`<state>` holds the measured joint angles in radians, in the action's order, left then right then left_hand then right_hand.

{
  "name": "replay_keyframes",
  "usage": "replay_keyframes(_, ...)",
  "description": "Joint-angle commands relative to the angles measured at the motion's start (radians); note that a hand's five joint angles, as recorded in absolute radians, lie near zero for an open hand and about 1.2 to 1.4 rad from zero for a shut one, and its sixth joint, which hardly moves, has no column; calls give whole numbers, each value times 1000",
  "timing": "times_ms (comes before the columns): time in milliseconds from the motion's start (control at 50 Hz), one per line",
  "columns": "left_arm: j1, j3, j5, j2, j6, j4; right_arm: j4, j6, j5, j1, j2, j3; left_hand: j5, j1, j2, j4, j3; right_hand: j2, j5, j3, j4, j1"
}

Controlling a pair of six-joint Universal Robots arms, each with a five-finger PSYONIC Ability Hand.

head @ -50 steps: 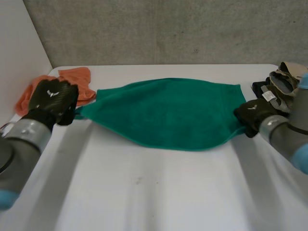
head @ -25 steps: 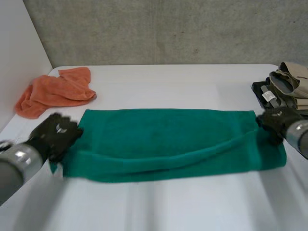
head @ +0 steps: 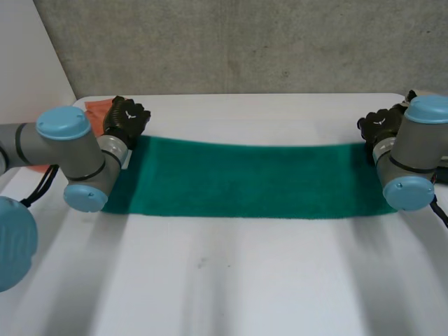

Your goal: Fold the laundry.

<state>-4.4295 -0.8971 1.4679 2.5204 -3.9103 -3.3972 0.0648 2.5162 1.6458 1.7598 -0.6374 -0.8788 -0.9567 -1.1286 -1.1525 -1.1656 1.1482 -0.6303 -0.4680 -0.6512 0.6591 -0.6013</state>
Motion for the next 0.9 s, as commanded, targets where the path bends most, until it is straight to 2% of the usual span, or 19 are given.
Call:
replay_keyframes(20, 35, 41, 3, 49, 20, -19, -17, 6, 89, 26, 51, 98, 830, 828, 852, 865, -847, 456, 468, 477, -485, 427)
replay_keyframes(40, 44, 37, 2, 49, 20, -20, -19, 7, 89, 42, 39, 93, 949, 946, 970, 983, -966, 456, 468, 477, -485, 427)
replay_keyframes(140, 79, -31, 9, -1, 40, -13, -54, 35, 75, 56, -43, 15, 957, 954, 978, 991, -974, 456, 468, 477, -485, 427)
replay_keyframes(200, 82, -89, 9, -89, 69, -7, -101, 90, 19, 50, -131, -98, 957, 954, 978, 991, -974, 456, 468, 477, -485, 427)
replay_keyframes(260, 84, -201, 3, -204, 137, -7, -131, 130, -38, 49, -209, -193, 957, 954, 978, 991, -974, 456, 468, 477, -485, 427)
replay_keyframes(360, 76, -359, -3, -368, 288, -7, -180, 173, -156, 6, -376, -415, 957, 954, 978, 991, -974, 270, 282, 290, -298, 241)
replay_keyframes(420, 68, -492, -21, -477, 428, -13, -180, 162, -199, -66, -407, -529, 957, 954, 978, 991, -974, 214, 226, 235, -242, 185)
replay_keyframes(500, 67, -575, -55, -537, 514, -24, -149, 162, -227, -118, -407, -594, 957, 954, 978, 991, -974, 202, 214, 223, -231, 173)
replay_keyframes(580, 68, -621, -78, -561, 537, -27, -57, 156, -236, -125, -371, -612, 957, 954, 978, 991, -974, 173, 185, 194, -201, 144)
replay_keyframes(660, 71, -637, -80, -566, 537, -27, 30, 154, -239, -126, -297, -592, 957, 954, 978, 991, -974, 23, 35, 44, -52, -6)
replay_keyframes(680, 71, -637, -80, -566, 537, -27, 48, 150, -239, -128, -277, -583, 957, 954, 978, 991, -974, -265, -253, -244, 236, -294)
replay_keyframes(700, 71, -637, -78, -566, 537, -27, 58, 145, -235, -128, -271, -575, 957, 954, 978, 991, -974, -684, -671, -663, 655, -713)
replay_keyframes(720, 71, -638, -78, -566, 537, -27, 62, 139, -222, -129, -268, -571, 957, 954, 978, 991, -974, -765, -753, -744, 736, -794)
replay_keyframes(840, 68, -655, -80, -595, 537, -25, 70, 82, -142, -187, -307, -624, 957, 954, 978, 991, -974, -766, -754, -745, 737, -795)
replay_keyframes(900, 67, -668, -80, -627, 543, -25, 114, 5, -135, -265, -417, -689, 957, 954, 978, 991, -974, -766, -754, -745, 737, -795)
